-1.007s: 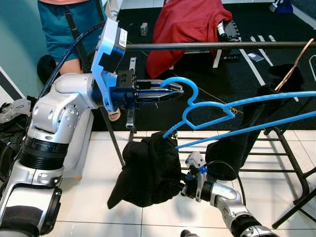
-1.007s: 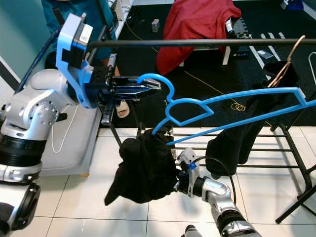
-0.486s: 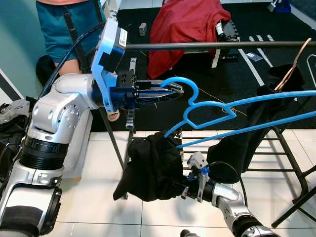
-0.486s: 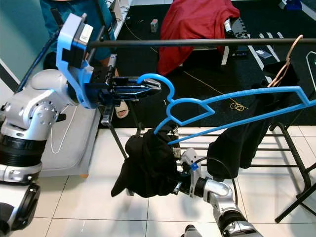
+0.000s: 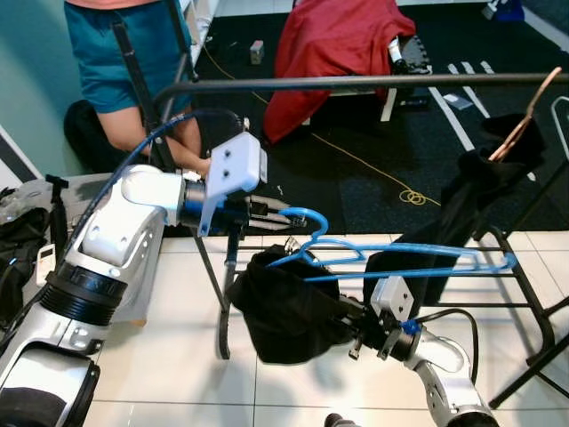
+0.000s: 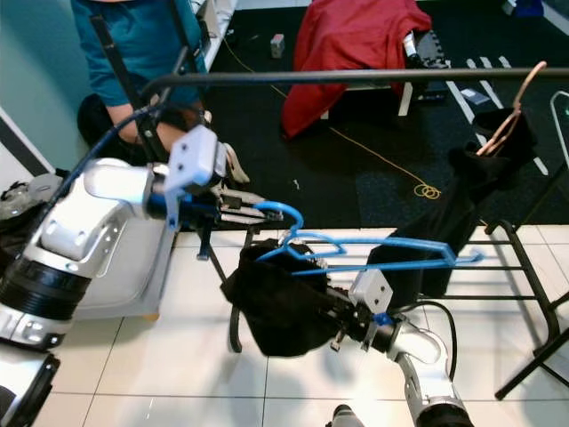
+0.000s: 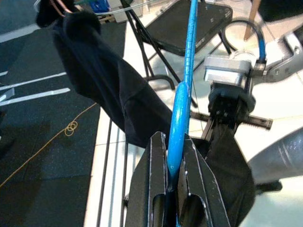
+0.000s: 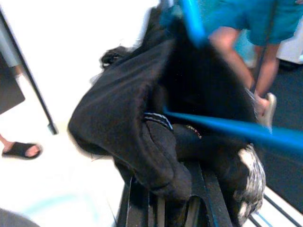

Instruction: Hang hanger

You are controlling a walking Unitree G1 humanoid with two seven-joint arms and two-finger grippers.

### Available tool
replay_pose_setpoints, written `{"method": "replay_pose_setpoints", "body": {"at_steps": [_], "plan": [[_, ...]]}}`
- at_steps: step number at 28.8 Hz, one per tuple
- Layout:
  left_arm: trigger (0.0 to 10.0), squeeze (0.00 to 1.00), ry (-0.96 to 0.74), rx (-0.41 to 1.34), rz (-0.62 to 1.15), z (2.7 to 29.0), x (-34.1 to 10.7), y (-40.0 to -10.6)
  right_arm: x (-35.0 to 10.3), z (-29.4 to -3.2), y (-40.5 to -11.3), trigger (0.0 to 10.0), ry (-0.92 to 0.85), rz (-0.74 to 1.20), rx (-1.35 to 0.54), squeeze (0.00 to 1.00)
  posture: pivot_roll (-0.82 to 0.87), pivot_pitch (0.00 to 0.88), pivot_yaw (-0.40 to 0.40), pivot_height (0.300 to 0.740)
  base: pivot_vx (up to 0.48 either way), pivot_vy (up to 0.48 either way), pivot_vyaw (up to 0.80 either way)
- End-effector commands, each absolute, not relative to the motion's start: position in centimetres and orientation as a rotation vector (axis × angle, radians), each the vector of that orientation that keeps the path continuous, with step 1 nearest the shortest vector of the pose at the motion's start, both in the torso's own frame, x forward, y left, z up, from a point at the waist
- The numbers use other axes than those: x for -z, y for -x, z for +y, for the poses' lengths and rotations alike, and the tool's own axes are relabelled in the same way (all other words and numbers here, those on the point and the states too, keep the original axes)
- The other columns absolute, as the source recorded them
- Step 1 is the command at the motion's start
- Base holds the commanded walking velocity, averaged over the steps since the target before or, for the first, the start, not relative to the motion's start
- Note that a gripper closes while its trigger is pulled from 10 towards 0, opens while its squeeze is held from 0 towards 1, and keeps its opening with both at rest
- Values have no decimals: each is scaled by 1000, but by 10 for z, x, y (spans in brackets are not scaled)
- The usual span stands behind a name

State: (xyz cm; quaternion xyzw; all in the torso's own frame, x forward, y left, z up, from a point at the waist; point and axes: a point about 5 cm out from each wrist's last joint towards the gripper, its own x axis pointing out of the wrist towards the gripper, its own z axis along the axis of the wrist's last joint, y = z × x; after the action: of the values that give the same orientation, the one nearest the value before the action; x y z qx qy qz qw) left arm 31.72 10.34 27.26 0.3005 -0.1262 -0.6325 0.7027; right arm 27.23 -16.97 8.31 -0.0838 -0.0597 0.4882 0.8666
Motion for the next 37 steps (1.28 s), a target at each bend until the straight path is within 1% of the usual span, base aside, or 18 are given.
{"method": "replay_pose_setpoints", "body": {"at_steps": [1,2,7,9,11,16,20,21,22,24,26,27,28,29,30,32,36,37], "plan": [[0,0,-718,1381,-247,110,-268,-319,-83,-164,-269,0,182,-128,-1067,0,-52,161,76,740,0,0,0],[0,0,-796,1331,-204,113,-259,-325,-87,-156,-258,0,221,-106,-1178,0,-56,154,74,740,0,0,0],[0,0,-836,1309,-180,116,-255,-328,-89,-152,-249,0,240,-82,-1240,0,-61,162,77,740,0,0,0],[0,0,-847,1311,-178,117,-252,-328,-88,-154,-245,0,230,-67,-1235,0,-65,167,83,740,0,0,0],[0,0,-814,1321,-200,116,-249,-326,-77,-157,-243,0,202,-21,-1183,0,-64,168,86,740,0,0,0],[0,0,-828,1316,-200,118,-243,-327,-69,-159,-243,0,215,26,-1156,0,-63,157,79,740,0,0,0],[0,0,-835,1312,-194,122,-240,-327,-69,-160,-244,0,216,28,-1140,0,-66,152,72,740,0,0,0],[0,0,-810,1310,-198,126,-236,-326,-72,-166,-248,0,208,14,-1085,0,-69,157,67,740,0,0,0],[0,0,-810,1310,-198,126,-236,-326,-72,-166,-248,0,208,14,-1085,0,-69,157,67,740,0,0,0],[0,0,-791,1312,-160,138,-220,-322,-76,-182,-250,0,205,-6,-969,0,-68,156,61,740,0,0,0],[0,0,-791,1312,-160,138,-220,-322,-76,-182,-250,0,205,-6,-969,0,-68,156,61,740,0,0,0],[0,0,-794,1311,-142,142,-214,-321,-76,-187,-248,0,208,-2,-943,0,-66,154,55,740,0,0,0],[0,0,-794,1311,-142,142,-214,-321,-76,-187,-248,0,208,-2,-943,0,-66,154,55,740,0,0,0],[0,0,-803,1299,-115,148,-208,-321,-75,-192,-238,0,223,9,-947,0,-68,153,52,740,0,0,0],[0,0,-803,1299,-115,148,-208,-321,-75,-192,-238,0,223,9,-947,0,-68,153,52,740,0,0,0],[0,0,-847,1262,-51,164,-200,-323,-83,-203,-224,0,262,1,-988,0,-76,155,53,740,0,0,0],[0,0,-862,1249,-31,169,-198,-324,-86,-205,-221,0,281,-2,-1011,0,-76,155,53,740,0,0,0],[0,0,-874,1237,-17,173,-198,-326,-89,-204,-220,0,297,-2,-1045,0,-76,155,53,740,0,0,0]]}}
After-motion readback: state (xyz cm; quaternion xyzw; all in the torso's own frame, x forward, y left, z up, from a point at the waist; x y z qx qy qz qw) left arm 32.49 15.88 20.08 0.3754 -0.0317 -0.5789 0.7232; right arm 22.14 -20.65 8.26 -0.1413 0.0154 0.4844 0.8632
